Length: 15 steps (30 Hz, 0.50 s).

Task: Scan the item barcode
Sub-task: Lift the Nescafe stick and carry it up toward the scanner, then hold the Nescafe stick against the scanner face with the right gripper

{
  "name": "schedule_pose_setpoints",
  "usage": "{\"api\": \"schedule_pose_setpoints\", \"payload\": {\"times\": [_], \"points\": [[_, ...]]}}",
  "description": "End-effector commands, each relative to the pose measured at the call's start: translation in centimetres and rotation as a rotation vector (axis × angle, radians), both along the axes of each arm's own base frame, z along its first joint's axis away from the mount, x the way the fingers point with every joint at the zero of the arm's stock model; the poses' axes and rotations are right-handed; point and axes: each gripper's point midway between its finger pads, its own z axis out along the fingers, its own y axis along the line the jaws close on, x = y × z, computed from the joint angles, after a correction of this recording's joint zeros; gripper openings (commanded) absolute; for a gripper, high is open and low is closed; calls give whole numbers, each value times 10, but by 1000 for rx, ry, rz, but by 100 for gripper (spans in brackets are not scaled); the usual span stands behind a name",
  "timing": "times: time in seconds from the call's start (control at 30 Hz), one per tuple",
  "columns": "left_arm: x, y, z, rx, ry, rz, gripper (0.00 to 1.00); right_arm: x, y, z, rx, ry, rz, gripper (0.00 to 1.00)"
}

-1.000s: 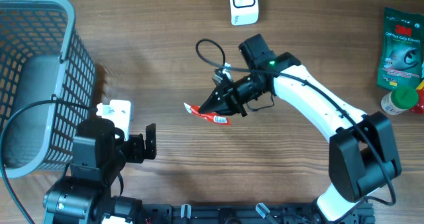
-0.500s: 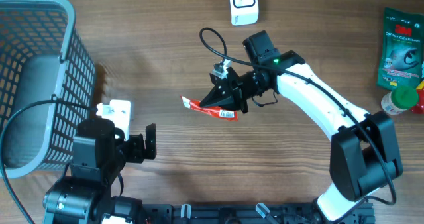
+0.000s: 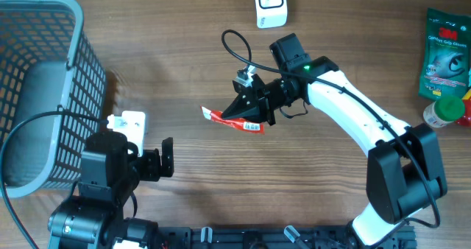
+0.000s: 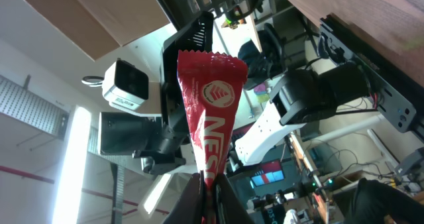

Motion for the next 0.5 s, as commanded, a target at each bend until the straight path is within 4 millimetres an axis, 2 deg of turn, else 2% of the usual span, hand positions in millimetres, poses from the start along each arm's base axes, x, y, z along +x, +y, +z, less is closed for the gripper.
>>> {"api": "schedule_pose_setpoints", "payload": {"times": [0.0,0.23,0.3,0.4,0.47], "points": [[-1,-2,-1,-10,-1,-2,100,2,-9,17,74,-15,-5,4],[-1,-2,-1,-10,-1,-2,100,12,-16,16,69,-24,-39,4],[-1,-2,-1,-10,-1,-2,100,15,-16,9,47,-73,-54,4],[-1,-2,-1,-10,-1,-2,100,26,-17,-11,6,-295,-91,4],[-1,-2,-1,-10,-1,-2,100,38,-20,-33,-66,-489,-107,4]]}}
